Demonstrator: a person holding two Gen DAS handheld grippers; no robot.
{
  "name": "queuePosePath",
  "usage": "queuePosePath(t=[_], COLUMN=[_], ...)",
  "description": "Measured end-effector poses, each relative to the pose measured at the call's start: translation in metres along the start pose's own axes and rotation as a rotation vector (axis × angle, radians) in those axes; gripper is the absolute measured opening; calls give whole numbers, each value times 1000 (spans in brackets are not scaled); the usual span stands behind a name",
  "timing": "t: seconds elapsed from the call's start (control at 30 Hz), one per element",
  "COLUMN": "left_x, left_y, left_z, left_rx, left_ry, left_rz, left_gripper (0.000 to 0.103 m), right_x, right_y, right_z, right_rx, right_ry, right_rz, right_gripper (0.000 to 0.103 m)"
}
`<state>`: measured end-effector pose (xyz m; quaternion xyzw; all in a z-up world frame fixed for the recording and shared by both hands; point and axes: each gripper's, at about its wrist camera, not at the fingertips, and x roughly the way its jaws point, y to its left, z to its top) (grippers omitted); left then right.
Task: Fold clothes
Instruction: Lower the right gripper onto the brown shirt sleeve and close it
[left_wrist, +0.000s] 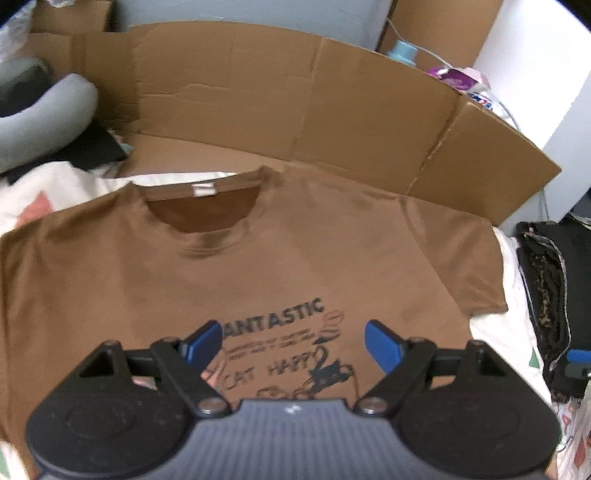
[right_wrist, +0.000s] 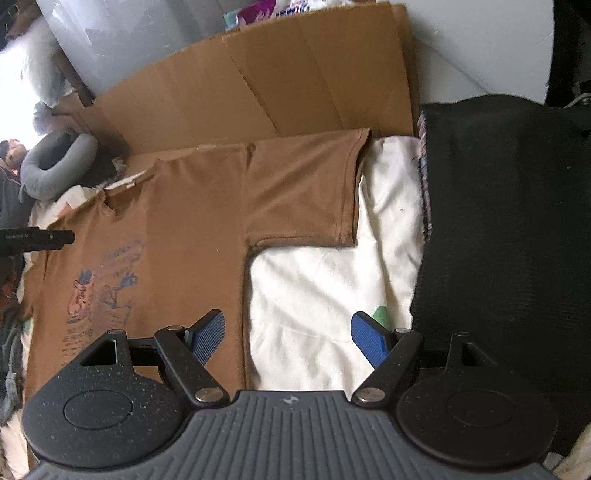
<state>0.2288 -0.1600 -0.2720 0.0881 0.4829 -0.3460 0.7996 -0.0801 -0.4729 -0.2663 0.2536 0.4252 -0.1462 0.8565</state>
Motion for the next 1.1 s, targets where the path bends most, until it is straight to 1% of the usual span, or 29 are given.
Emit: queuePosePath(t=[0.1, 0.2, 0.33, 0.37, 0.43, 0.5, 0.6, 0.67, 0.7, 0.87, 1.0, 1.03, 1.1], left_x=[13, 26, 39, 41, 46, 52, 58, 61, 63, 73, 80, 81, 83], left_y=[-11, -25, -41, -45, -53, -62, -74, -79, -81, -83, -83, -83, -84], left_z=[0, -3, -7, -8, -10, -11, -14, -16, -17, -18, -19, -20, -20], left_rx=[23, 64, 66, 62, 67, 89, 123, 129, 131, 110, 86, 86, 89], left_ry=[1, 6, 2, 1, 1, 12, 13, 15, 17, 29, 39, 41, 43], left_rz=[-22, -28, -64, -75, -99, -121, -138, -156, -165, -169, -165, -165, -164], left_gripper=[86, 86, 86, 86, 82, 73, 71, 69, 67, 65, 63, 63, 63], right_x=[15, 27, 45, 49, 57, 65, 75, 81, 82, 92, 103, 106, 111], right_y=[0, 0, -3, -4, -6, -8, -8, -10, -12, -28, -38, -40, -43], right_z=[-1, -1, 2, 2, 3, 3, 2, 4, 5, 13, 21, 23, 25], right_rx=[1, -12, 6, 25, 62, 127, 178, 212, 231, 334, 400, 409, 428], right_ry=[4, 2, -4, -12, -29, -49, -70, -87, -94, -122, -121, -119, -113], right_rz=[1, -5, -7, -5, -1, 9, 8, 9, 7, -3, 3, 3, 3], right_gripper=[80, 80, 80, 79, 75, 72, 70, 70, 70, 69, 57, 55, 55])
